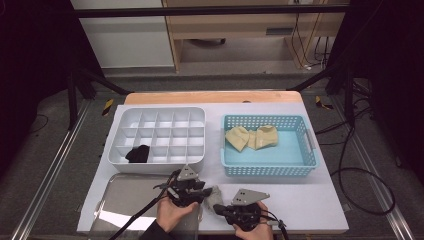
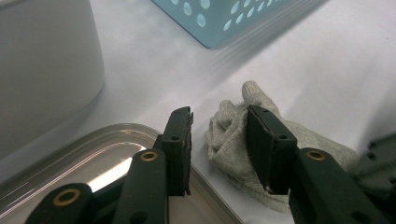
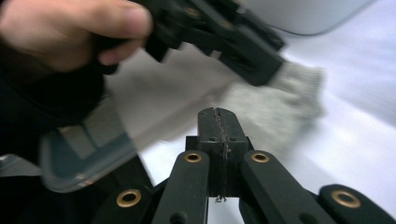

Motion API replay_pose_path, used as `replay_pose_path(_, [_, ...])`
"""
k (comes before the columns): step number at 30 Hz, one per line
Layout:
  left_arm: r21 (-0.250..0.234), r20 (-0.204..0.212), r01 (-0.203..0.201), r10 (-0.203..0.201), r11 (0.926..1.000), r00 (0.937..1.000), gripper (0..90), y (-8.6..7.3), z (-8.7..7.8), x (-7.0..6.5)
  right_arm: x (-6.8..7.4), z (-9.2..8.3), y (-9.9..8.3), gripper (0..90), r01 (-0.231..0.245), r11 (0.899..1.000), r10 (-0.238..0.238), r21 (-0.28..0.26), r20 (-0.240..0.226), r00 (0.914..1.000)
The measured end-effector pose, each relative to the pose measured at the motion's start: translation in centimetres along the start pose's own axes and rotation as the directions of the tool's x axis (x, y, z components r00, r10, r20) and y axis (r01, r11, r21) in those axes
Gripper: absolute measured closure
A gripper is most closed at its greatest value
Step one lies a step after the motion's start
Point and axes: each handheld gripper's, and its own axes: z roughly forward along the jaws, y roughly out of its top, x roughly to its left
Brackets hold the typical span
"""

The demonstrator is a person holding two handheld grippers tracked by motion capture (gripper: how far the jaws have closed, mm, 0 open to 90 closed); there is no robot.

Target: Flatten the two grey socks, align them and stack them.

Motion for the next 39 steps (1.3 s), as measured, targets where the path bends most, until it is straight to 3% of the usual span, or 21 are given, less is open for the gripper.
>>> replay_pose_path(3, [-0.004, -0.003, -0.001, 0.001, 1.0, 1.0, 60.6, 0.0, 0.0, -0.1, 0.8, 1.1, -0.3, 90.0, 0.013, 1.0, -0.012, 0.024, -0.025, 0.9996])
replay_pose_path(6, [-0.003, 0.0, -0.002, 0.002, 1.0, 1.0, 60.7, -0.1, -0.1, -0.1, 0.6, 1.6, -0.6, 90.0, 0.011, 0.998, -0.013, 0.064, 0.022, 0.9997])
replay_pose_path(11, [0.001, 0.016, 0.017, -0.017, 0.9999, 0.9997, 61.1, -0.3, -0.3, 0.0, -0.5, 0.2, -0.7, 90.0, -0.002, 0.999, -0.003, 0.049, 0.106, 0.9943])
replay_pose_path(14, [-0.001, 0.016, 0.018, -0.018, 0.9998, 0.9997, 61.2, -0.5, -0.4, -0.3, -1.3, -0.5, -0.7, 90.0, -0.024, 0.999, 0.02, 0.032, 0.133, 0.9909])
replay_pose_path(17, [-0.007, 0.007, 0.019, -0.019, 0.9998, 0.9998, 61.7, -0.6, -0.5, -0.5, -1.4, -0.8, -0.6, 90.0, -0.028, 0.999, 0.025, 0.021, 0.128, 0.9915])
replay_pose_path(19, [-0.012, 0.002, 0.019, -0.019, 0.9997, 0.9998, 61.7, -0.7, -0.5, -0.6, -1.3, -1.3, -0.3, 90.0, -0.037, 0.999, 0.039, -0.029, 0.095, 0.9947])
replay_pose_path(21, [-0.015, -0.001, 0.019, -0.019, 0.9997, 0.9998, 61.7, -0.8, -0.6, -0.6, -1.2, -1.4, 0.1, 90.0, -0.035, 0.997, 0.042, -0.069, 0.097, 0.9944])
replay_pose_path(23, [-0.018, 0.001, 0.019, -0.019, 0.9996, 0.9998, 61.5, -0.8, -0.6, -0.6, -1.4, -0.9, 0.1, 90.0, -0.042, 0.998, 0.048, -0.05, 0.129, 0.9904])
replay_pose_path(28, [-0.063, 0.026, 0.044, -0.042, 0.997, 0.9988, 58.8, -0.5, -1.1, -0.6, -2.0, -0.3, -0.7, 90.0, -0.066, 0.997, 0.069, -0.028, 0.122, 0.9901])
replay_pose_path(31, [-0.102, 0.031, 0.036, -0.033, 0.9941, 0.999, 57.1, -0.1, -1.5, -1.0, -1.9, -0.3, -0.7, 90.0, -0.062, 0.998, 0.064, -0.023, 0.121, 0.9906])
replay_pose_path(37, [-0.078, 0.045, 0.048, -0.045, 0.9958, 0.998, 52.9, 0.0, -0.9, -1.1, -1.9, -0.3, -0.9, 90.0, -0.06, 0.998, 0.062, -0.021, 0.113, 0.9917])
replay_pose_path(39, [-0.05, 0.039, 0.049, -0.047, 0.9976, 0.9981, 51.7, -0.1, -0.5, -1.1, -1.9, -0.3, -0.9, 90.0, -0.059, 0.998, 0.061, -0.018, 0.106, 0.9925])
